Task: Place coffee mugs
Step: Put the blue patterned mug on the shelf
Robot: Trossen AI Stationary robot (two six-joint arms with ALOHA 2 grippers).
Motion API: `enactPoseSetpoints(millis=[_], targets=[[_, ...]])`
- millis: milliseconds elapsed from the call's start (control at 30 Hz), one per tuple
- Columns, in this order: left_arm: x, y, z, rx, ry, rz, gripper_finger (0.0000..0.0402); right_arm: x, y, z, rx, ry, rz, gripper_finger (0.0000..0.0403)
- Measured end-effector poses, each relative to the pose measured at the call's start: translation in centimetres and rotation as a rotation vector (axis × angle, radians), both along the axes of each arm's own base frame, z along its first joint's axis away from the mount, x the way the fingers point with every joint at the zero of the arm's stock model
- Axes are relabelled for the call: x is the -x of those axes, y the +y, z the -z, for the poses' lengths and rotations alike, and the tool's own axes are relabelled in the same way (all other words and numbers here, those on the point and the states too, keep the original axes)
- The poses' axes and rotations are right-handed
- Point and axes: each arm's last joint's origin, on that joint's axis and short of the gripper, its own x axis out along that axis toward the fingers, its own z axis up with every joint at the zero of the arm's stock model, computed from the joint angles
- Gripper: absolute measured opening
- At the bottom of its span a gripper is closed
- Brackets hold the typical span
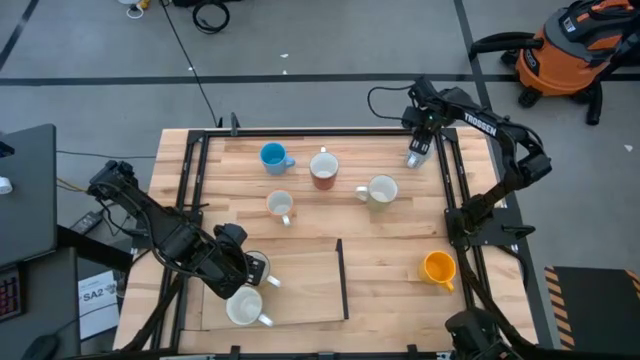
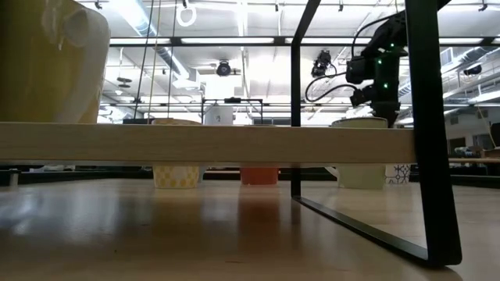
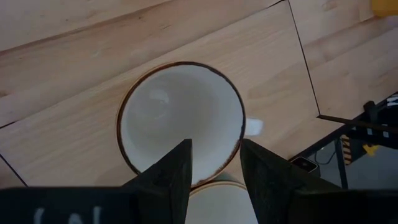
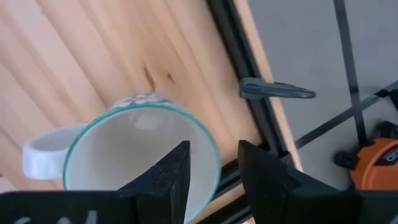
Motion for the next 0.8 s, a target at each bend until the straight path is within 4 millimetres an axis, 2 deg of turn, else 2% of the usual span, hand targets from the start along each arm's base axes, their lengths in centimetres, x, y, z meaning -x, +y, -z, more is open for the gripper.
enactPoseSetpoints(millis=[333,800], targets=[[0.0,0.0,0.0,0.0,0.0,0.0,0.0142,0.0,-0.2,1.5,0.048,0.006,-0.024,0.0141],[0.0,0.0,0.0,0.0,0.0,0.0,0.0142,-0.1,-0.1,1.5,0.034,-0.008,-0.027,0.0138]])
